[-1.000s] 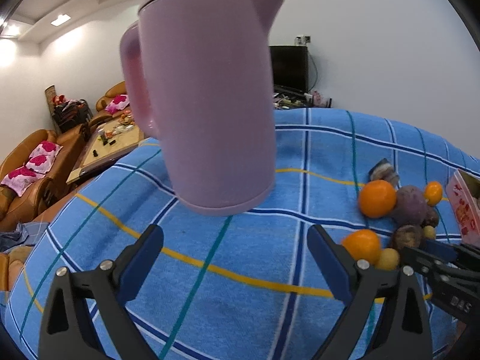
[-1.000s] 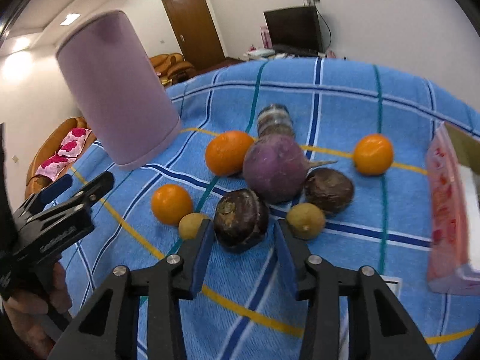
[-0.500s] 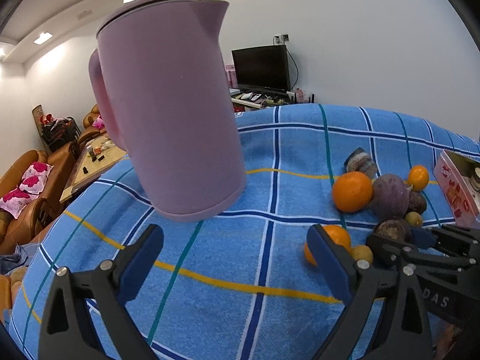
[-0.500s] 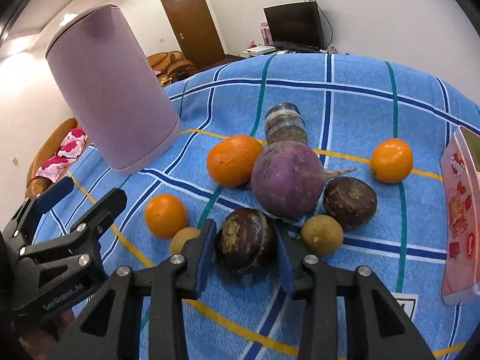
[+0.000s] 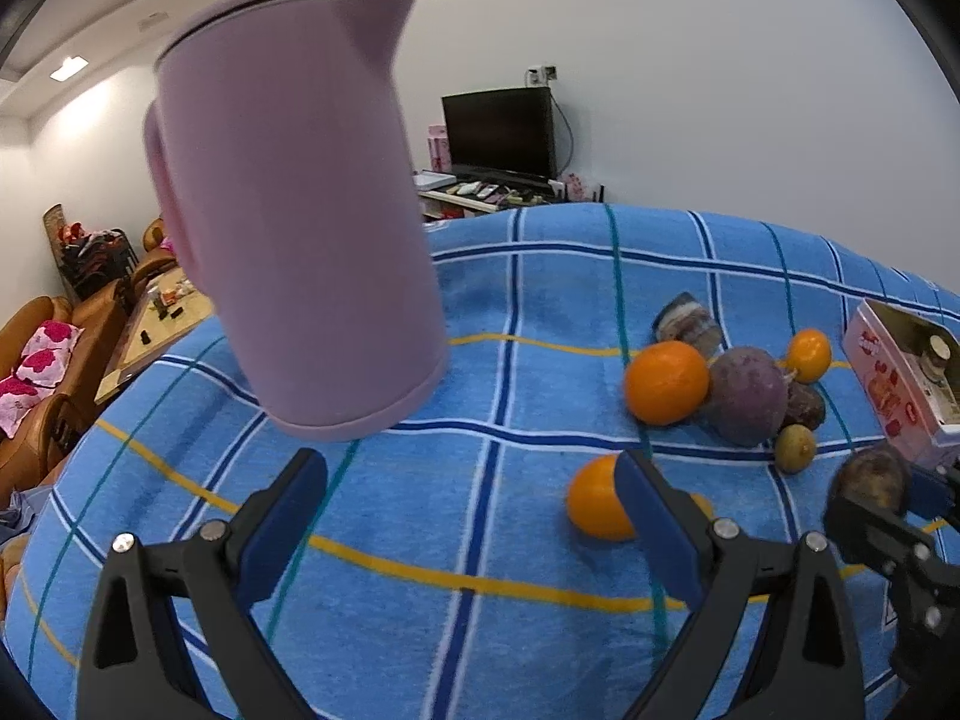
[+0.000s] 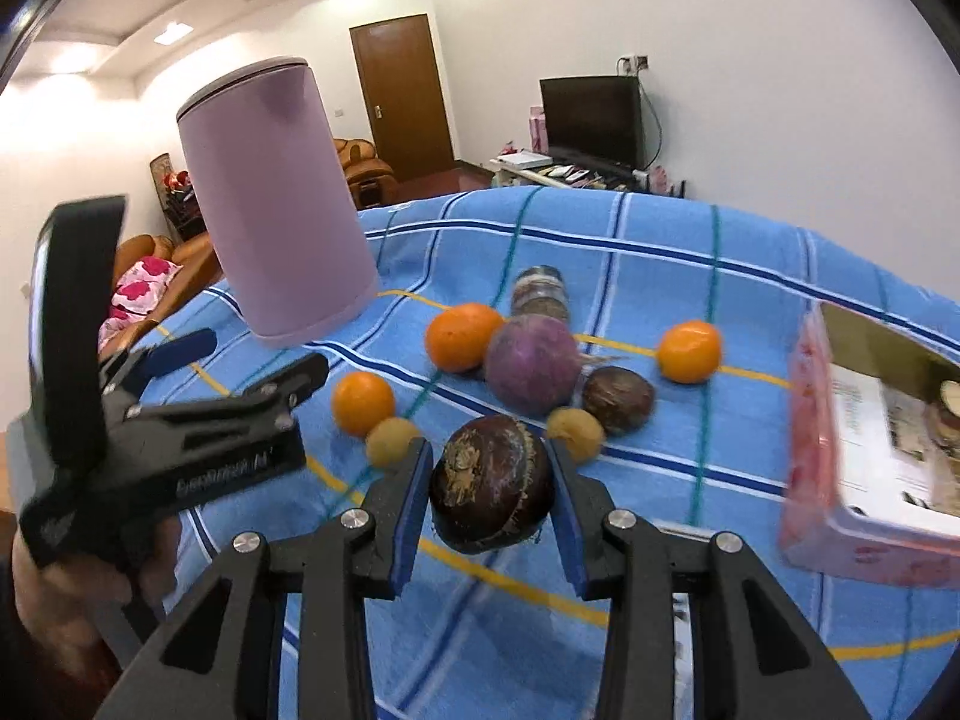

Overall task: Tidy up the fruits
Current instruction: 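Grasp an orange with the left tool while the right tool lifts the dark fruit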

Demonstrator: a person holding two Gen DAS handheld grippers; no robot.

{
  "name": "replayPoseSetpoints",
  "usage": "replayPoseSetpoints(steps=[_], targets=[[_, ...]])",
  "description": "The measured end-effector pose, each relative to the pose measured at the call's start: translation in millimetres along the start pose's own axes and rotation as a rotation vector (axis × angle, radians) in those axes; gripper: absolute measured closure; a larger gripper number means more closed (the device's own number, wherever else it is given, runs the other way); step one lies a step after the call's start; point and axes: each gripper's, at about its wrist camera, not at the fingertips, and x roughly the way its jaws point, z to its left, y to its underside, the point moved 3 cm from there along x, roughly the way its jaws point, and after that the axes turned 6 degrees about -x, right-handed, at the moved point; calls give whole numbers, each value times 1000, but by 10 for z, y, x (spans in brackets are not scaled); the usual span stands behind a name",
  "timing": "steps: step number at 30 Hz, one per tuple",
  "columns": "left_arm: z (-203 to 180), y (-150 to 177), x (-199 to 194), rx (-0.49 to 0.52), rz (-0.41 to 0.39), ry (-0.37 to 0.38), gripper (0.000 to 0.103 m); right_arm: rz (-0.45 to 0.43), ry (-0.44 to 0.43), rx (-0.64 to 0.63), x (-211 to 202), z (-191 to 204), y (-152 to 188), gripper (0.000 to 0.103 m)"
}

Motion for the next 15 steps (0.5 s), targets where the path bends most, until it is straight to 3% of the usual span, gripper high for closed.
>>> replayPoseSetpoints(steps=[6,11,15], targets=[[-107,15,48,17,19,9,8,-6,17,22,-55,-100,55,63],[-167,-9,144,-44,67,80,9,4,10,25,-14,-84,68,63],[-372,10,183,-13,103,117,15,16,1,42,16,-98,85,63]])
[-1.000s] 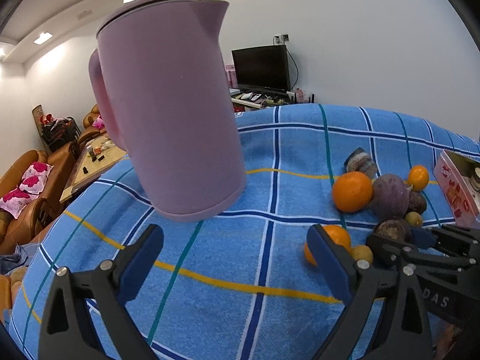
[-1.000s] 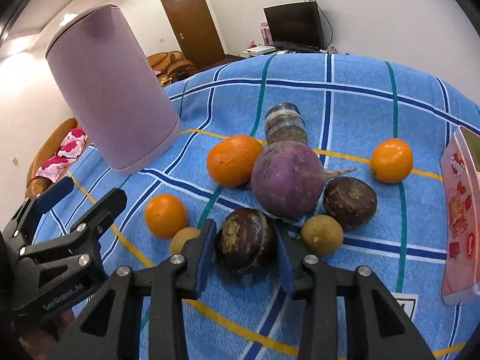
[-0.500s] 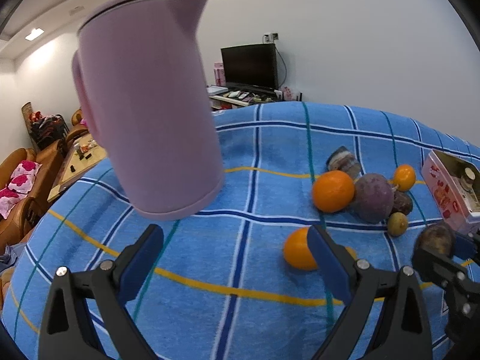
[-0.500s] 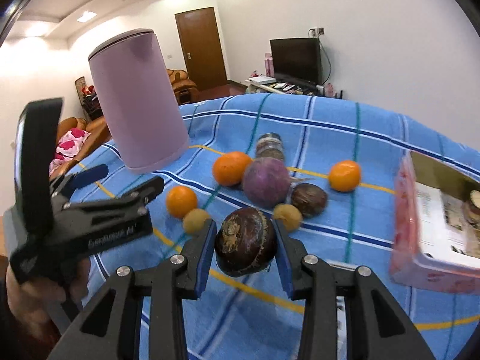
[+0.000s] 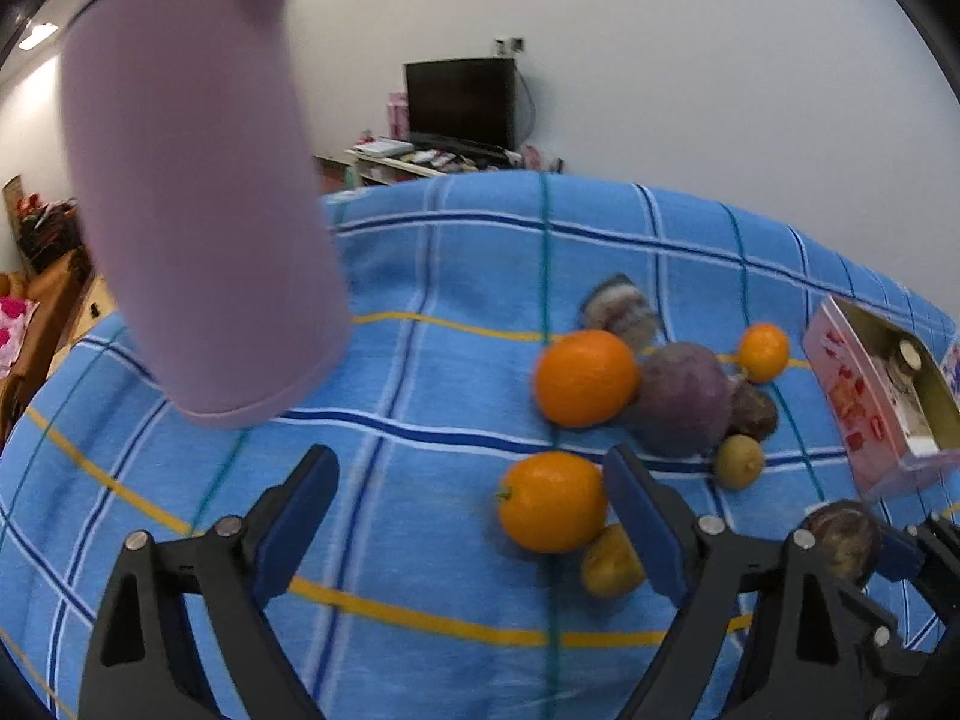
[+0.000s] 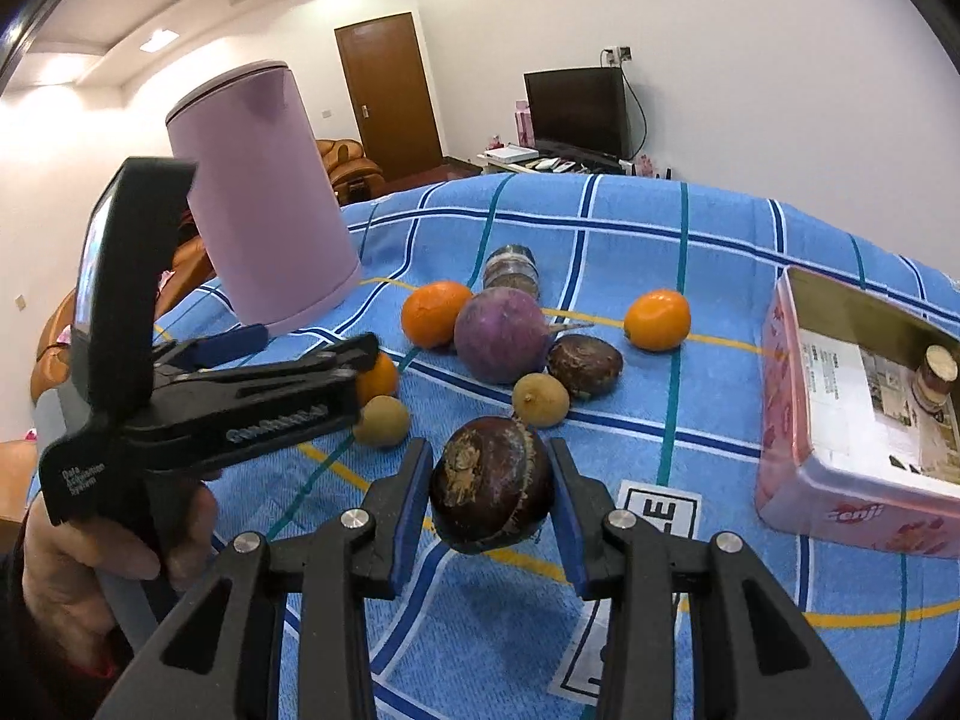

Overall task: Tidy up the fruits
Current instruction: 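Grasp an orange with the left tool while the right tool lifts the dark fruit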

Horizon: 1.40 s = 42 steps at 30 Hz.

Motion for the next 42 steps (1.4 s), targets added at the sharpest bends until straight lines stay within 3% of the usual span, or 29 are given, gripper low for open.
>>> replayPoseSetpoints(steps=[1,3,4,6,15,19,25,28,31,37,42], targets=[[-42,13,16,11,14,15,16,-1,0,4,-1,-7,1,63],[-19,19,38,-18,49,94,32,-4,2,13,-10,-30,-4,63],[69,5,43,-76,73,158,35,-6,3,17,-14,-41,-2,63],[207,-13,39,-155,82,205,41,-11,6,24,-26,-62,-8,63],[373,-46,-28,-220,48,192,43,-25,-10,36,-89,-84,-7,63],[157,-76,-125,-133,-6,207,39,-36,-12,42,-116,-113,-19,63],[49,20,56,-76,92,156,36,-47,-10,55,-134,-146,-41,63],[163,73,153,-112,136,124,44,-48,-11,61,-140,-159,-48,63],[204,71,130,-124,121,128,59,-43,-11,61,-129,-156,-44,63],[211,69,97,-123,103,144,61,-39,-4,67,-104,-188,-41,63],[288,48,-108,-165,4,132,61,-53,1,83,-130,-245,-47,63]])
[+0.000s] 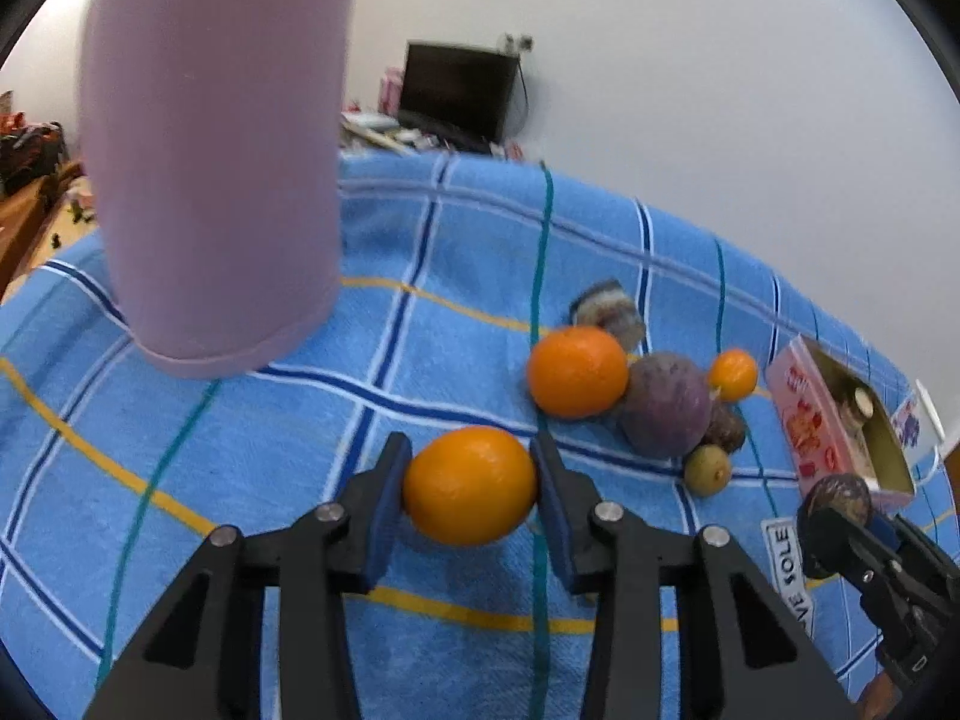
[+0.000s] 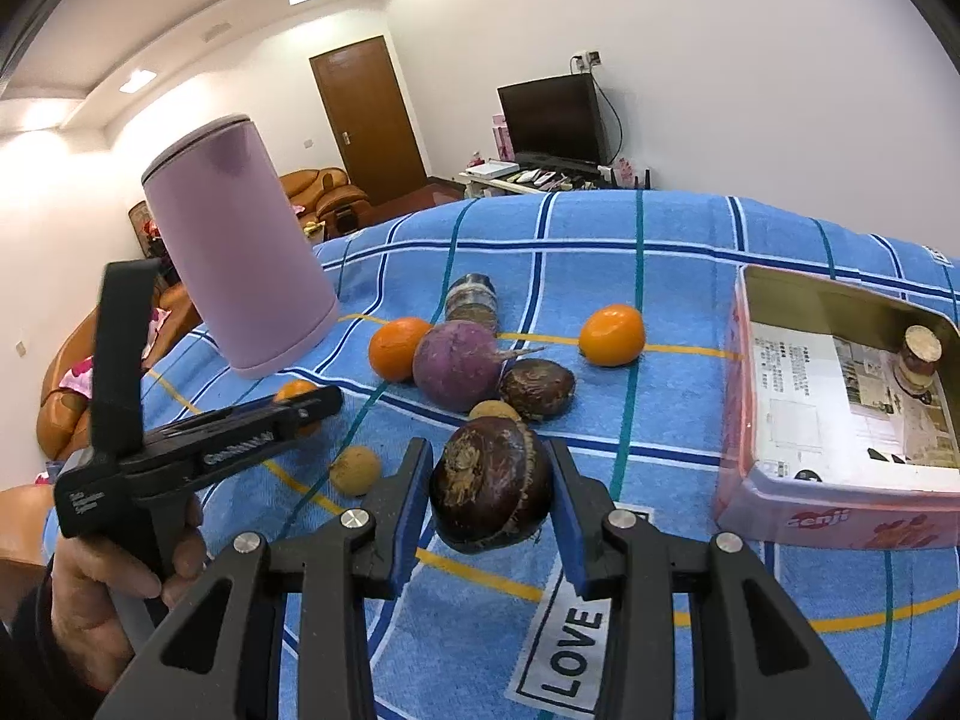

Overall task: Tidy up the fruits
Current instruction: 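Grasp an orange with the left tool while the right tool lifts the dark fruit, then carry the orange and the dark fruit over the pink tin box with both tools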

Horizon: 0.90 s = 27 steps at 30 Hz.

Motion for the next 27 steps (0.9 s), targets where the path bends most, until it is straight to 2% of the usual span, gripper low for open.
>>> replayPoseSetpoints(steps=[3,5,11,21,27], targets=[[-18,-3,-161,-4,-84,-37,61,-26,7,-16,-73,-2,-13,63],[-60,13,-229,-5,-109,-46,61,-43,15,-31,-127,-5,-16,63],[-424,89,-371,54,-150,-2,61,-107,40,-58,-347,-125,-20,63],[-1248,254,-368,155,-144,78,61,-162,120,-6,-684,-654,-11,63],[-1669,342,-304,204,-129,105,61,-162,209,16,-791,-1018,18,63]])
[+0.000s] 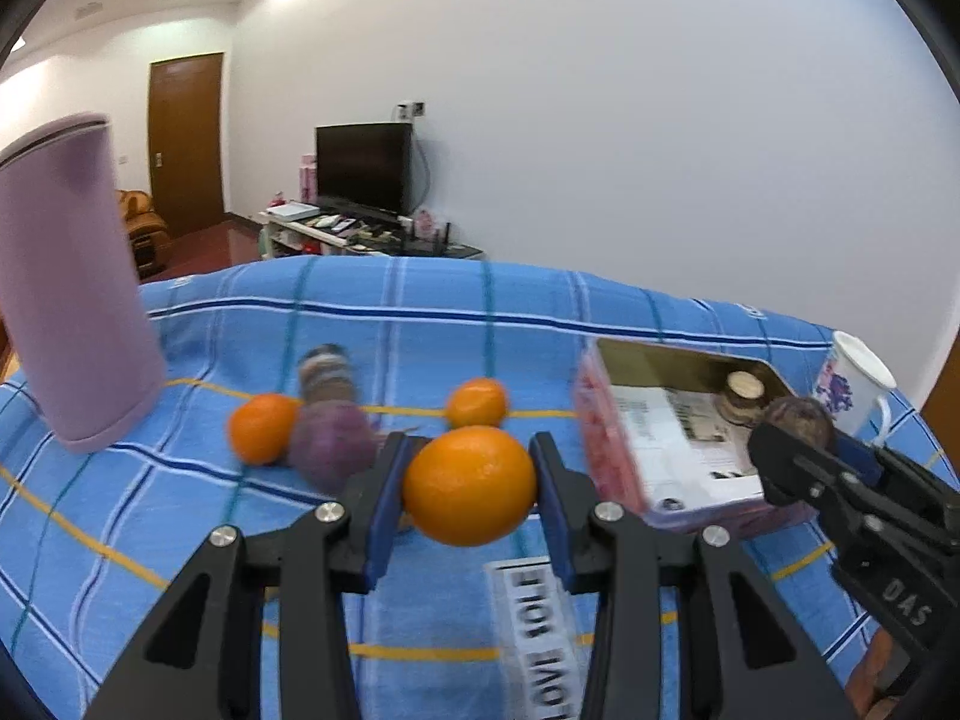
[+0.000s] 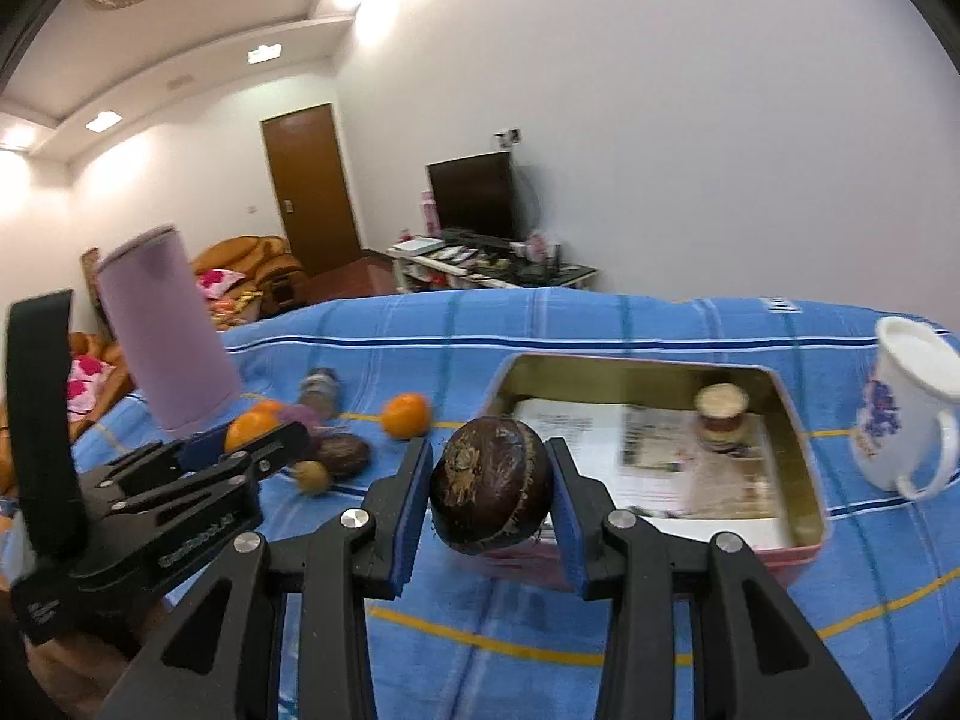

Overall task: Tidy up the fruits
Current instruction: 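Carry the orange and the dark fruit over the pink tin box with both tools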

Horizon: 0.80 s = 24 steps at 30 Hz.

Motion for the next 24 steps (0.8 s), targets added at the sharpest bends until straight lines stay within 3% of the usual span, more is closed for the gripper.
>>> replayPoseSetpoints(steps=[15,24], targets=[[-881,20,294,107,20,63,61,53,169,20,86,-763,77,63],[-1077,78,495,128,48,40,61,106,177,7,240,-922,116,63]])
